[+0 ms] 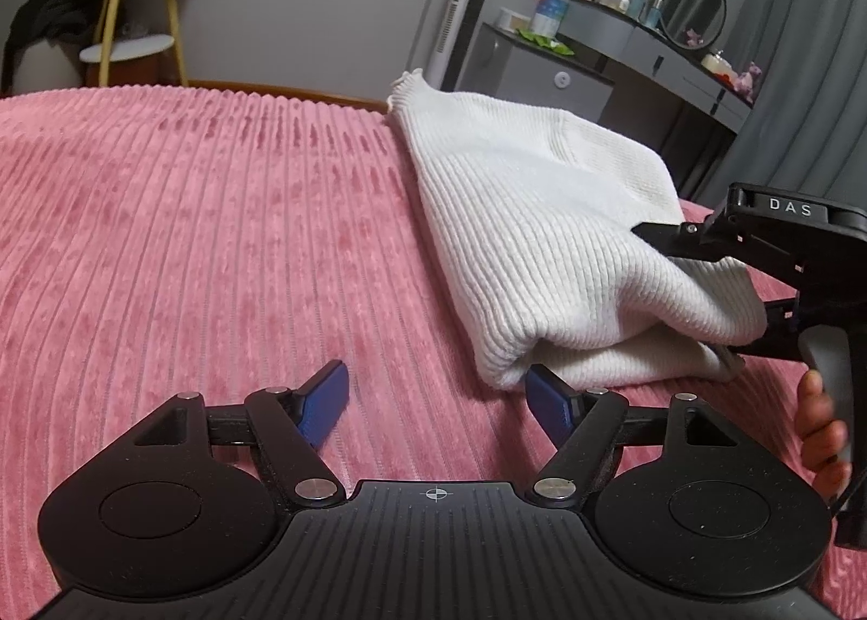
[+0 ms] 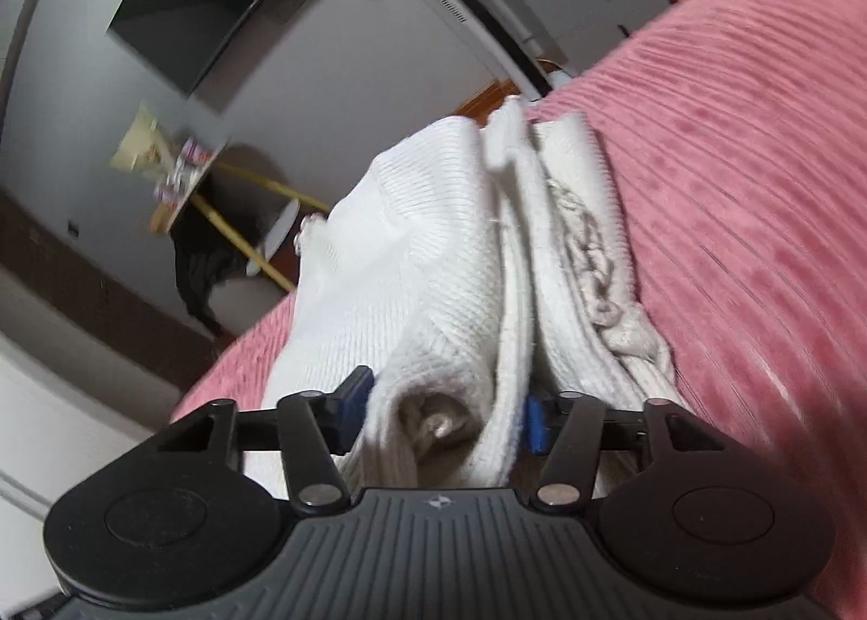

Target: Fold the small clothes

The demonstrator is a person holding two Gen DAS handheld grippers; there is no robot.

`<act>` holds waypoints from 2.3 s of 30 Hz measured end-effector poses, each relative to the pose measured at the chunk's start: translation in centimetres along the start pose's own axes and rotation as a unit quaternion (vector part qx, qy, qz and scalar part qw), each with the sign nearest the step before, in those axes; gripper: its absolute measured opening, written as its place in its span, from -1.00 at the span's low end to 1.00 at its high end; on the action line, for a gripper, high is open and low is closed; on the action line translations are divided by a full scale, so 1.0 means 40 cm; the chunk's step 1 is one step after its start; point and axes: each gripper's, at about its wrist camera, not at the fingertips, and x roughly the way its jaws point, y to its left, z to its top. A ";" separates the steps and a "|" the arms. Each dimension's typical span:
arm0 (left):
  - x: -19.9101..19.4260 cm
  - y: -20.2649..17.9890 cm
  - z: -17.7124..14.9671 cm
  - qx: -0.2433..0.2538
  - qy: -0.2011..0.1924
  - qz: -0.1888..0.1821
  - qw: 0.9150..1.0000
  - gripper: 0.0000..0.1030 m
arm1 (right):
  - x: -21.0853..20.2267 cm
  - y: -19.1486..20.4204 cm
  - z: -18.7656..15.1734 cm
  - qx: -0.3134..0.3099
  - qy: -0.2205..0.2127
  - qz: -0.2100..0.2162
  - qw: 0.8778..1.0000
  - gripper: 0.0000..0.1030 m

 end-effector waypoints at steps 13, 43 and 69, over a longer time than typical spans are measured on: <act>0.002 -0.011 -0.004 0.012 0.000 0.004 1.000 0.57 | 0.031 0.040 0.026 -0.031 0.035 0.027 0.999 0.92; -0.073 0.019 0.110 -0.094 -0.032 -0.100 0.990 0.64 | -0.076 0.035 -0.001 -0.161 -0.075 -0.107 0.978 -0.32; 0.063 -0.043 0.109 -0.103 0.078 -0.143 0.981 0.52 | -0.250 -0.075 0.013 0.008 -0.113 -0.063 0.992 -0.03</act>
